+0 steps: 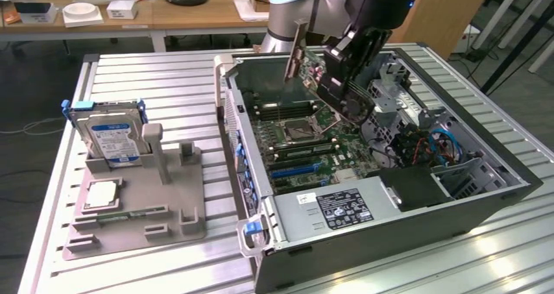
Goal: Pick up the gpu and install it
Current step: 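Insert the gpu into the slot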
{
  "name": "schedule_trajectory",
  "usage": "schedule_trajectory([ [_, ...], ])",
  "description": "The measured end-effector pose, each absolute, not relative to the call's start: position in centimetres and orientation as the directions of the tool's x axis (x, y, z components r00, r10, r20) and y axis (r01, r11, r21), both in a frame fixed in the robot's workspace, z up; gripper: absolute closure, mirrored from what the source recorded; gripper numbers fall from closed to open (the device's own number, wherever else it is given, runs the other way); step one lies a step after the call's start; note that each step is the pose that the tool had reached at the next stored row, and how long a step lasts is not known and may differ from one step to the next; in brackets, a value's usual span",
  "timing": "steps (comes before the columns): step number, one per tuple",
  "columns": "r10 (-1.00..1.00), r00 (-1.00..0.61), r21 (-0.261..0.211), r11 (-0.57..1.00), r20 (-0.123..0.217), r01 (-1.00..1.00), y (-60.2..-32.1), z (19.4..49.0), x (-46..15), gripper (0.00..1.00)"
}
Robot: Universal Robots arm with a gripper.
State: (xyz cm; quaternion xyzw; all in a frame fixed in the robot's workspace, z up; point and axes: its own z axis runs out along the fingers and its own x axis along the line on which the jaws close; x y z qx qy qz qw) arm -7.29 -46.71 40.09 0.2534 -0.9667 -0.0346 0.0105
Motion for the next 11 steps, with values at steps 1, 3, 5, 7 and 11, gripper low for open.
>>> schedule_trajectory([
  [1,-0.494,-0.869,0.072,0.867,0.003,-0.493,-46.71,40.08,-7.27,0.74],
  [3,-0.502,-0.865,0.072,0.863,0.003,-0.5,-46.71,40.08,-7.24,0.74],
  [5,-0.509,-0.861,0.072,0.859,0.003,-0.507,-46.71,40.08,-7.21,0.74],
  [7,-0.516,-0.857,0.072,0.855,0.003,-0.514,-46.71,40.08,-7.18,0.74],
  [11,-0.544,-0.839,0.072,0.837,0.003,-0.542,-46.71,40.08,-7.08,0.74],
])
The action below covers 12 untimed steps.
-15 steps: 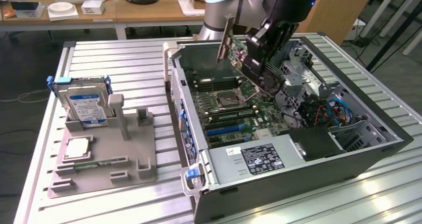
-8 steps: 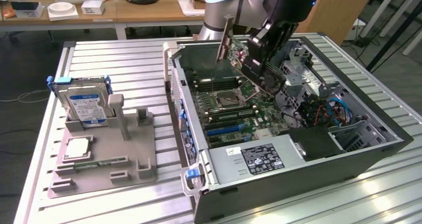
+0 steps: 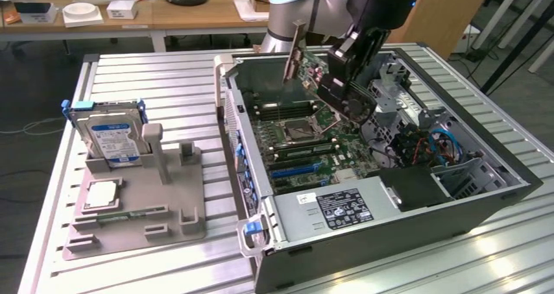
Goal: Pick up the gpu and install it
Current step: 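Insert the gpu into the slot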
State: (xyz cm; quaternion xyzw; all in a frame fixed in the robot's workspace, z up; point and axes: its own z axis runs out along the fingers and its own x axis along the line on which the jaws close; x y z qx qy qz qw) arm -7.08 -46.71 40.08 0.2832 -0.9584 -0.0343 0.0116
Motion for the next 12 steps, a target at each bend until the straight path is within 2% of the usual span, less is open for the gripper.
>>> schedule_trajectory([
  [12,-0.586,-0.81,0.072,0.808,0.003,-0.584,-46.71,40.08,-6.89,0.74],
])
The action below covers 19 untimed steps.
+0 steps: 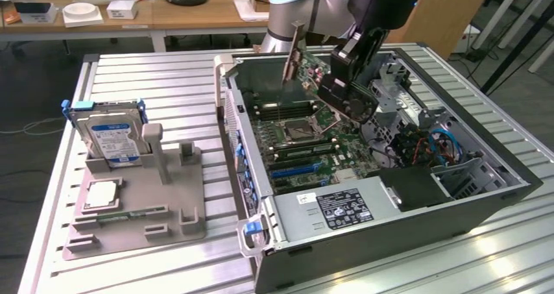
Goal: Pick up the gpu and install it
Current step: 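Insert the gpu into the slot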
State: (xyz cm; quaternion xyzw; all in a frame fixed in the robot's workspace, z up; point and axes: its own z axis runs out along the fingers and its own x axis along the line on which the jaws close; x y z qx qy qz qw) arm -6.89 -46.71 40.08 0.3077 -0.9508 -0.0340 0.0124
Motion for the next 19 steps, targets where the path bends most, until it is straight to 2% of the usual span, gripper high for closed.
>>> schedule_trajectory([
  [19,-0.65,-0.76,0.072,0.758,0.003,-0.648,-46.71,40.07,-6.59,0.74],
])
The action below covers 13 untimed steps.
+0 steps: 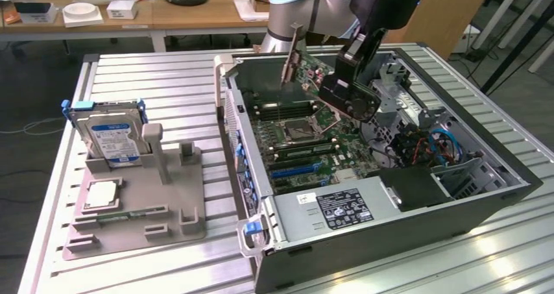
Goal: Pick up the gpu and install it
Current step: 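Insert the gpu into the slot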
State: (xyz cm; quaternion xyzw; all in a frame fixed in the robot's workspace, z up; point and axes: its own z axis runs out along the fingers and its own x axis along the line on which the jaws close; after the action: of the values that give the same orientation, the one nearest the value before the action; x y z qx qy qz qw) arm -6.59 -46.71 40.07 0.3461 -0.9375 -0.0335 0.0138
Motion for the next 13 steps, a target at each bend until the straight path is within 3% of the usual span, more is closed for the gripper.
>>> schedule_trajectory([
  [13,-0.692,-0.722,0.072,0.72,0.003,-0.69,-46.71,40.08,-6.42,0.74],
])
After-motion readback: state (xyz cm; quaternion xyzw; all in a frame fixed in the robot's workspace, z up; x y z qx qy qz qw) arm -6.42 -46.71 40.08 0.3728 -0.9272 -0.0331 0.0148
